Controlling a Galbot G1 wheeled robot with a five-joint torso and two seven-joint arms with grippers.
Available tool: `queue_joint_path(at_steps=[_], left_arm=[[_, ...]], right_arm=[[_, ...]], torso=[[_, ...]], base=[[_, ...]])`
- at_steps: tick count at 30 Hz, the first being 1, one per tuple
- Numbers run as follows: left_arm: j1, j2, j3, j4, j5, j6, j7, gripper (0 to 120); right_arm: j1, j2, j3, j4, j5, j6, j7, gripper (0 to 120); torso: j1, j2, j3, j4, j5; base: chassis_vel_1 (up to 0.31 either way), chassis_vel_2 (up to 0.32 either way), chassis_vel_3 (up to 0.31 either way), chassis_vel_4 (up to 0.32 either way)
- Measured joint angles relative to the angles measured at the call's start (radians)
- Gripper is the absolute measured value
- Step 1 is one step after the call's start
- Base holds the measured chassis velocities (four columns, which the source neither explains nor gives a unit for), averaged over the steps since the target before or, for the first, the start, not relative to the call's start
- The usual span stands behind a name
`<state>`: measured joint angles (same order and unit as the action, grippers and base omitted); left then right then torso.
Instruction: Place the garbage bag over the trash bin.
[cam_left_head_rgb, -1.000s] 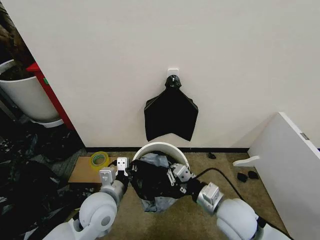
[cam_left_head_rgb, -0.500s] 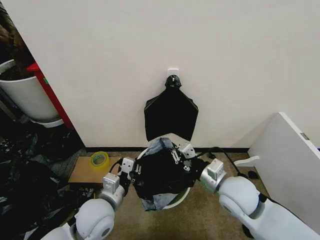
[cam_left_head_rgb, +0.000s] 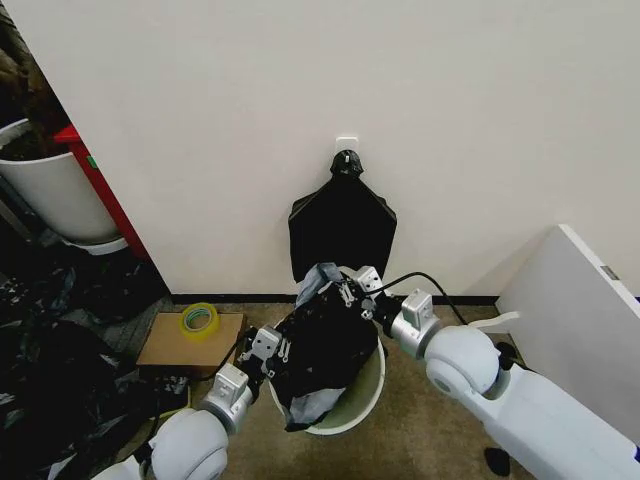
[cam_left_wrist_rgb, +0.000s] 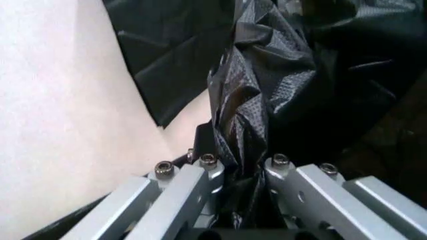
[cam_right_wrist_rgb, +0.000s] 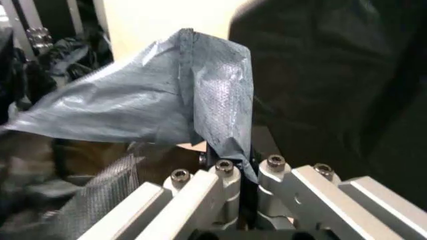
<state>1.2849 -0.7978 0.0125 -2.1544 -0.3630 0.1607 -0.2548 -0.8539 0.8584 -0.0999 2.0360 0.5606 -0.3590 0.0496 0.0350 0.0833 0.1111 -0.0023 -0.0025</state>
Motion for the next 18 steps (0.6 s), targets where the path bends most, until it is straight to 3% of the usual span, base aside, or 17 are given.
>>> queue_joint_path(at_steps=[18], left_arm=[[0.014,-0.004,-0.019,-0.002,0.033,-0.091,0.023,4]], right_arm=[[-0.062,-0.086,0.039,-0.093,0.009,-0.035,-0.027,0]], torso=[[0.000,0.000,0.000,-0.0002,-0.0001]], base=[[0.000,0.000,0.000,0.000]])
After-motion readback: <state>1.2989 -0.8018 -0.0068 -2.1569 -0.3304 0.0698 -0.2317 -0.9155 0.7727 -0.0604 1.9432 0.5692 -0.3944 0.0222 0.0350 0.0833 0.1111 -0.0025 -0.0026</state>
